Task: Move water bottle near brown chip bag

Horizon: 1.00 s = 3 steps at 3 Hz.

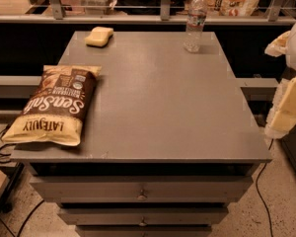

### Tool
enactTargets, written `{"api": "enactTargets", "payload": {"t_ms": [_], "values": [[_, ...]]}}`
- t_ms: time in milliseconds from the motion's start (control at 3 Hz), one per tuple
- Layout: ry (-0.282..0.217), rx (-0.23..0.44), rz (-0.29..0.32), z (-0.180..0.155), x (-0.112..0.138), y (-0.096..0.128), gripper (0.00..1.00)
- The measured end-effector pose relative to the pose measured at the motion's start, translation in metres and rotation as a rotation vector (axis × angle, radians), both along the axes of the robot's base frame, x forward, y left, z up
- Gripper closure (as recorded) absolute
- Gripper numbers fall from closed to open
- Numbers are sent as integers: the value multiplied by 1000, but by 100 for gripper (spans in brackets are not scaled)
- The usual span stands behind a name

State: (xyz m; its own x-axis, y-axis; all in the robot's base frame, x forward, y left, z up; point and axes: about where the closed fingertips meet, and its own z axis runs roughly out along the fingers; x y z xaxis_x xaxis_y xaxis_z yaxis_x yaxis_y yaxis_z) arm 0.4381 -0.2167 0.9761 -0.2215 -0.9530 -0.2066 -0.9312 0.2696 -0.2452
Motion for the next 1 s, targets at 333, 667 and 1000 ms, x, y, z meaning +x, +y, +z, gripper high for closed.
{"api": "enactTargets", "payload": {"t_ms": [333, 667, 1000], "values": [[0, 0, 0, 0, 0, 0, 0], [-49, 136, 23, 5, 22, -2, 0], [-99, 306, 39, 10, 46, 0, 0]]}}
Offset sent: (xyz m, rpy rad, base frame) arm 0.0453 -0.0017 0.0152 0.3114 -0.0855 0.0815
